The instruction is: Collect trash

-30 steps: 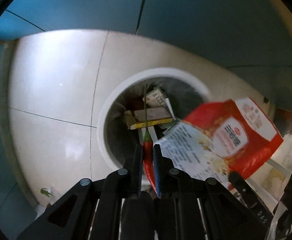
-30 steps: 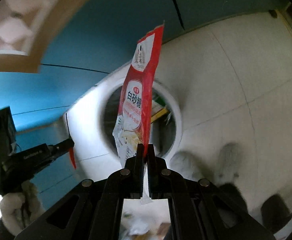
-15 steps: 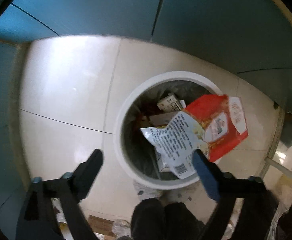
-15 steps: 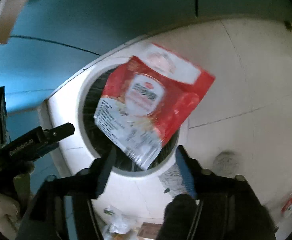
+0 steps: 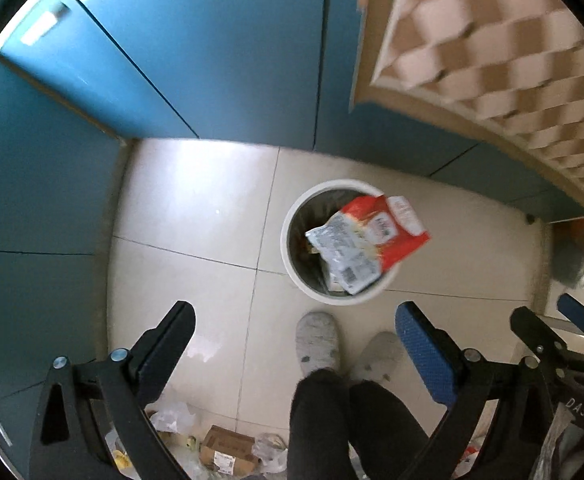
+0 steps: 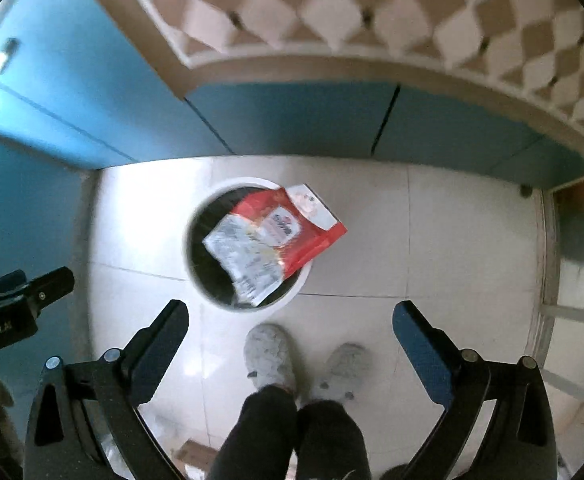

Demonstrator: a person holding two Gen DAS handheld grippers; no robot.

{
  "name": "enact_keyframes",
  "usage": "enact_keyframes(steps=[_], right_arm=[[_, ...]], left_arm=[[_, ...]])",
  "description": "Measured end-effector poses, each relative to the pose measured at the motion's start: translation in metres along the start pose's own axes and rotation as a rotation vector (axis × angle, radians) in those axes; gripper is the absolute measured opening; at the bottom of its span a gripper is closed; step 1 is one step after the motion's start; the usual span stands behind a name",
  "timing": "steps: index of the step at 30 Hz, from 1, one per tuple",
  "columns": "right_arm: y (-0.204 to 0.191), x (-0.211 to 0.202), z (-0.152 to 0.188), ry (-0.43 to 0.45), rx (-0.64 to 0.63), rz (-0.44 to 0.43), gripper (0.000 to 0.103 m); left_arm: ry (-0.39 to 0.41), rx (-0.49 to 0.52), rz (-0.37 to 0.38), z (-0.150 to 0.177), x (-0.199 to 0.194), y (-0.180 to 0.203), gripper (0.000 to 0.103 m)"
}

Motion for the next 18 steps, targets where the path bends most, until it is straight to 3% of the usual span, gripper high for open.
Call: enact_keyframes(steps=[10, 18], right_arm=[[-0.019, -0.242, 0.025, 0.032, -0.055, -0.182, 0.103], [-0.026, -0.404, 0.043, 0.081, -0.015, -0.316, 0.103]], left_arm=[[0.139, 0.091, 0.138, 0.018, -0.199, 0.035, 0.102], [0.273, 0.176, 0.226, 0.019, -0.316, 0.051, 0.102]])
Point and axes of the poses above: each gripper's, at about its wrist camera, not at the fingertips, and x roughly the way its jaws point, y to its right, z to its underside, the point moved 8 cm from there along x, roughly the way its jaws point, and after that the axes turned 14 degrees about x, right-handed, at the moved point
